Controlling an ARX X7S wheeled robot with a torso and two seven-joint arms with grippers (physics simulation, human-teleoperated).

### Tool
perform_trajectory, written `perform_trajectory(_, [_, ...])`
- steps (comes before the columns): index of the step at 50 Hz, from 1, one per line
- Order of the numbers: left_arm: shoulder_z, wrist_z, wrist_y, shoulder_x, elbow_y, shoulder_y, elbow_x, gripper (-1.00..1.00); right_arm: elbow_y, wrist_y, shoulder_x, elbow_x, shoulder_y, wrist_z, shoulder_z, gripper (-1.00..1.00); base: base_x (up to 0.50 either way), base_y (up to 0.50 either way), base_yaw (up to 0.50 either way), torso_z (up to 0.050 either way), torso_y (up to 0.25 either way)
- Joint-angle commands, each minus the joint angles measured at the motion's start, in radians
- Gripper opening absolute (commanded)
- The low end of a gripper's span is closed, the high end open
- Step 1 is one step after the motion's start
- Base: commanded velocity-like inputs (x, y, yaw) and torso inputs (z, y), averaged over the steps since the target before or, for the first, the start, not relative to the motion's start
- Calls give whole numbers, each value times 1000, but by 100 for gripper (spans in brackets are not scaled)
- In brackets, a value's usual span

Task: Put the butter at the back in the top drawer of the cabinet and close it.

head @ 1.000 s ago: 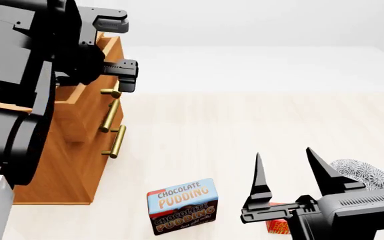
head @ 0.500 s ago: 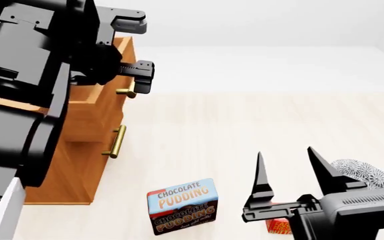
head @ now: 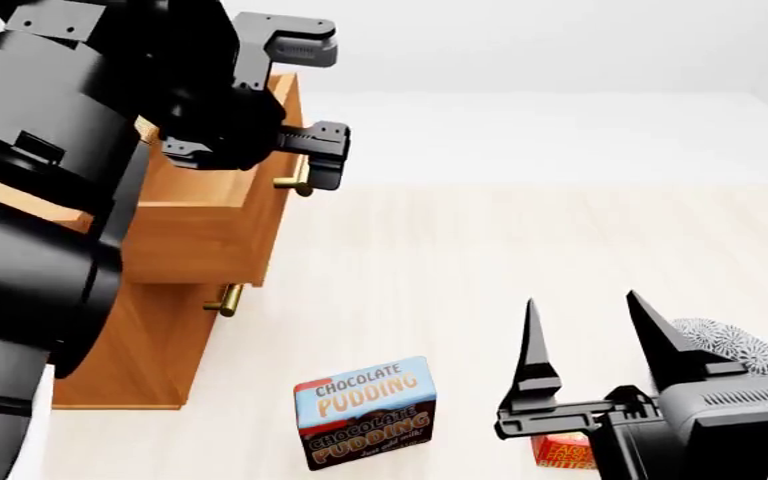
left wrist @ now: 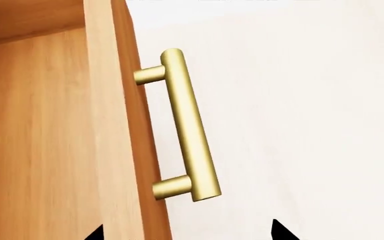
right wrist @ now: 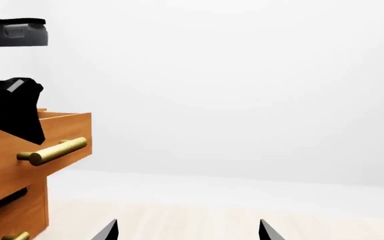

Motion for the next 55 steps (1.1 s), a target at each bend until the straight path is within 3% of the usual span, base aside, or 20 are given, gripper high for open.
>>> perform_trajectory(1, [153, -35, 34, 6, 13, -10, -316, 100, 1, -5, 5, 18, -2, 1, 14, 100, 0, 0, 0, 0, 0])
perform_trajectory(21, [550, -90, 137, 7, 91, -32, -848, 100, 7, -17, 13, 38, -4, 0, 29, 100, 0, 0, 0, 0, 0])
perform_trajectory(30, [696, -86, 194, 7, 131, -43, -1021, 100, 15, -23, 16, 48, -1, -2, 36, 100, 0, 0, 0, 0, 0])
perform_trajectory(55, [758, -103, 264, 7, 229, -70, -1166, 100, 22, -28, 23, 73, 1, 1, 49, 100, 0, 0, 0, 0, 0])
